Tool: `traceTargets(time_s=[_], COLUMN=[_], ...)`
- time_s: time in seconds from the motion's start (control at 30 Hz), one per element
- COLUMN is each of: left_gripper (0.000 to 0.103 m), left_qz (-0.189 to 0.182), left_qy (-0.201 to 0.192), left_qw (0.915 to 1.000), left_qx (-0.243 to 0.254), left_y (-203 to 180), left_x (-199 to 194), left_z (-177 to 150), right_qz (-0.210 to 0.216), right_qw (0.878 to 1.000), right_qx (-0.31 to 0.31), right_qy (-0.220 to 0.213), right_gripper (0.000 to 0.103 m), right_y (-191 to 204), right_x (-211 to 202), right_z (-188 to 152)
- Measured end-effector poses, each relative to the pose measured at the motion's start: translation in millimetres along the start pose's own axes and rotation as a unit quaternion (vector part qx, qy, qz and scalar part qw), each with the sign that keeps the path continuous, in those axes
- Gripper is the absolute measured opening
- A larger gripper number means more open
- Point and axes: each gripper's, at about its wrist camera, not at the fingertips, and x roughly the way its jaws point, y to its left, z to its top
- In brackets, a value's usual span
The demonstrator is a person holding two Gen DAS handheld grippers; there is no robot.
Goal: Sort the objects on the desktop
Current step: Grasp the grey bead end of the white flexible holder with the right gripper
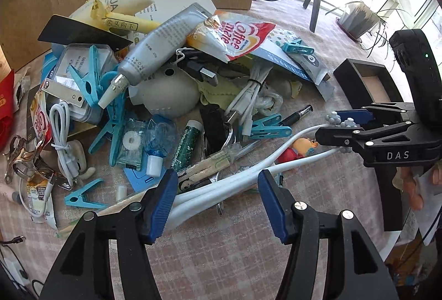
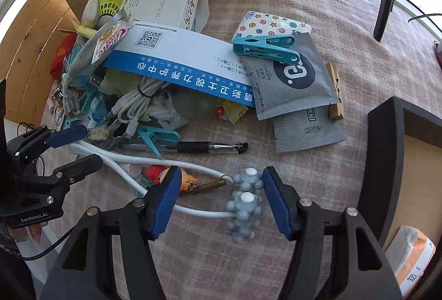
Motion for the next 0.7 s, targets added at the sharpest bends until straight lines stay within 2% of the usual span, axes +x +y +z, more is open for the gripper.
traceTargets(time_s=[0.2,0.23,0.37,0.43,0.5,0.57,0.7], left_gripper=[0.058,0.058,0.058,0.058,0.058,0.058,0.058], left_qz=[-0.005,-0.005,-0.005,-0.002,0.017,0.019,0.021], left_qy=[0.004,0.004,0.009,0.016,0.005,-0.005,-0.012], left_qw=[0.9999,0.9999,0.9997,0.9998,0.9998,0.9997,0.9992], left_qx=[0.013,0.016,0.024,0.015,0.006,-0.014,-0.032], left_y=[-14,-15,-23,-23,-19,-10,-2], left_x=[-5,-7,-13,-16,-24,-35,-49], left_z=[-18,-22,-40,-51,-62,-72,-87], right_qz=[0.018,0.013,0.023,0.033,0.043,0.046,0.058], right_qw=[0.999,1.000,0.999,0.998,0.997,0.996,0.996], right_qx=[0.006,-0.005,-0.019,-0.024,-0.031,-0.043,-0.045], right_qy=[0.035,0.026,0.042,0.050,0.060,0.066,0.052], right_gripper=[0.060,0.060,0.060,0.060,0.060,0.060,0.060], right_y=[-2,1,9,13,17,21,25], right_x=[9,6,-1,-5,-9,-15,-35], right_z=[-34,-40,-61,-72,-84,-95,-106])
